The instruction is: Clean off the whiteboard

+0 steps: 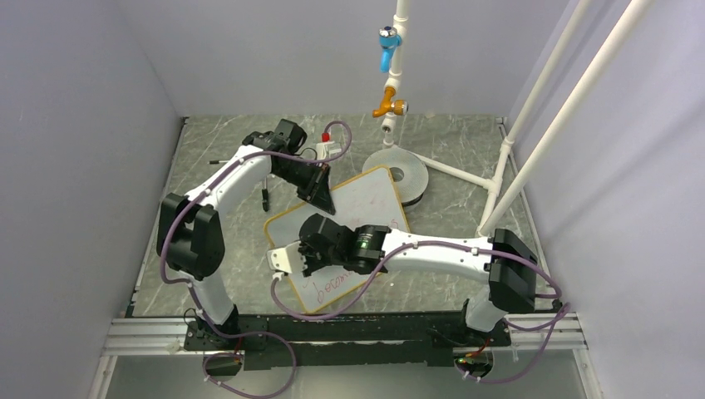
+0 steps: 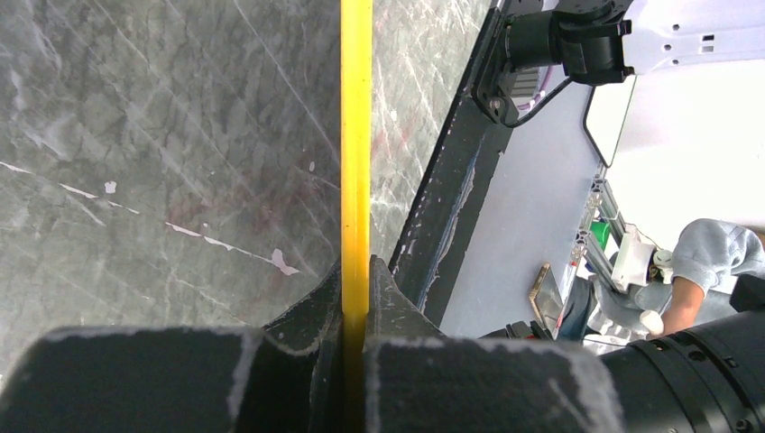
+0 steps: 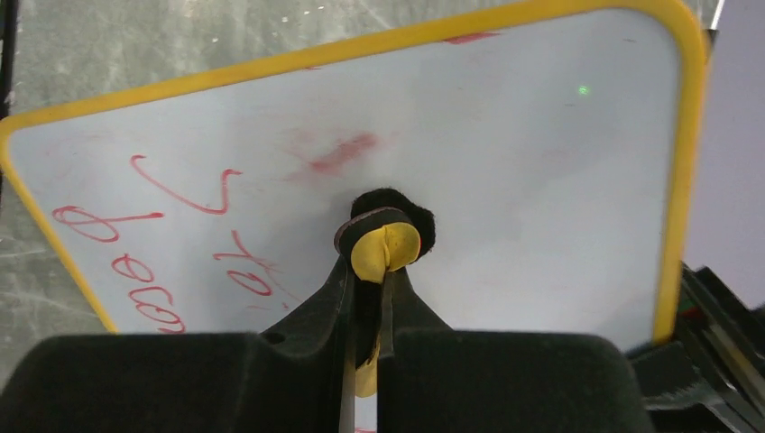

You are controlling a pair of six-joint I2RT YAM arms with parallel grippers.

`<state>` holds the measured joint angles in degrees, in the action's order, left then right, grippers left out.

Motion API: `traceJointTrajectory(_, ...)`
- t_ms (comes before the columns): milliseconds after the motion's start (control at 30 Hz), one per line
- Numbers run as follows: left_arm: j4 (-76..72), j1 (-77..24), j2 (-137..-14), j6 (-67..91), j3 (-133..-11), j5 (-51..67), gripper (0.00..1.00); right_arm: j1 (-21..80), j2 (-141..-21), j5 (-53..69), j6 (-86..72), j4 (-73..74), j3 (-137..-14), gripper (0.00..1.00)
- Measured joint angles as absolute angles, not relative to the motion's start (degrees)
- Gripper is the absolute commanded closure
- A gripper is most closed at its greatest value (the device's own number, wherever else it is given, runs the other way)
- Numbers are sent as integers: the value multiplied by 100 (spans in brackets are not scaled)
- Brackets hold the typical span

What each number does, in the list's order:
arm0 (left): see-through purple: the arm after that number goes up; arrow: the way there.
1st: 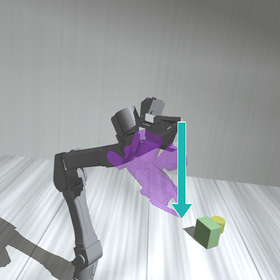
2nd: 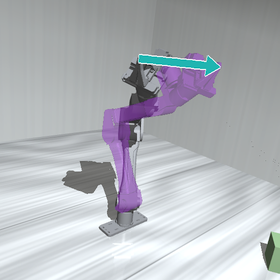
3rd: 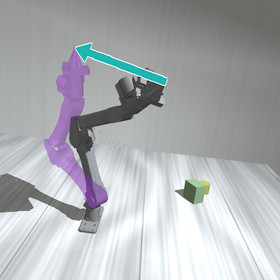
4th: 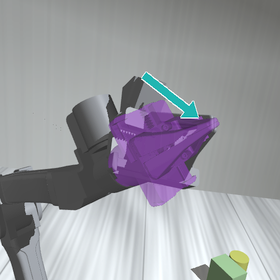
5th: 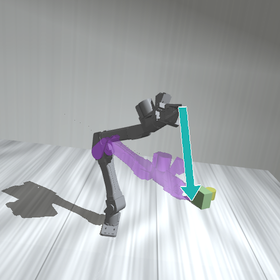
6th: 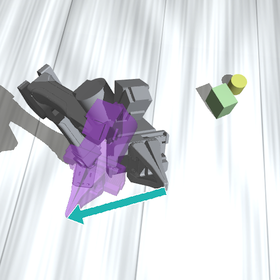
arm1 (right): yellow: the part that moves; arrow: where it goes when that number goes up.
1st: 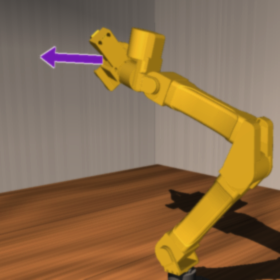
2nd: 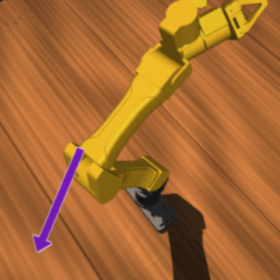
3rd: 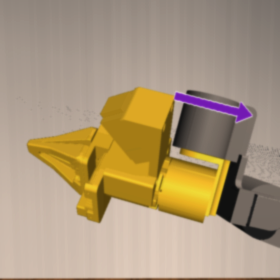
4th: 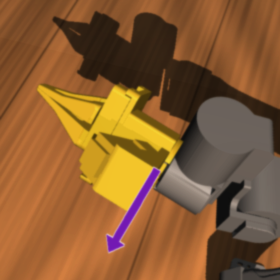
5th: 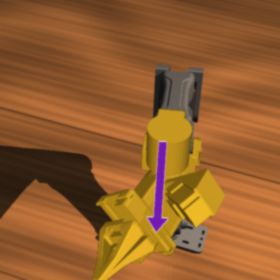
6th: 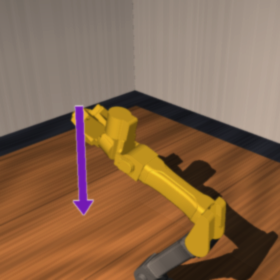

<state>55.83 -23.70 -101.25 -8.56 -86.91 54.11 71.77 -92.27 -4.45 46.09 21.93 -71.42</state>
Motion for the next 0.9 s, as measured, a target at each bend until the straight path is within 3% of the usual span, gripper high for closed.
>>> traceJointTrajectory(433,5791,-2370,-10442,-939,-9183,5376,100,7835,-9334,-285,4713,2309,-6077,100)
traceJointTrajectory(900,5723,-2366,-10462,-967,-9188,5369,100,7334,-9502,-561,4296,2150,-6978,100)
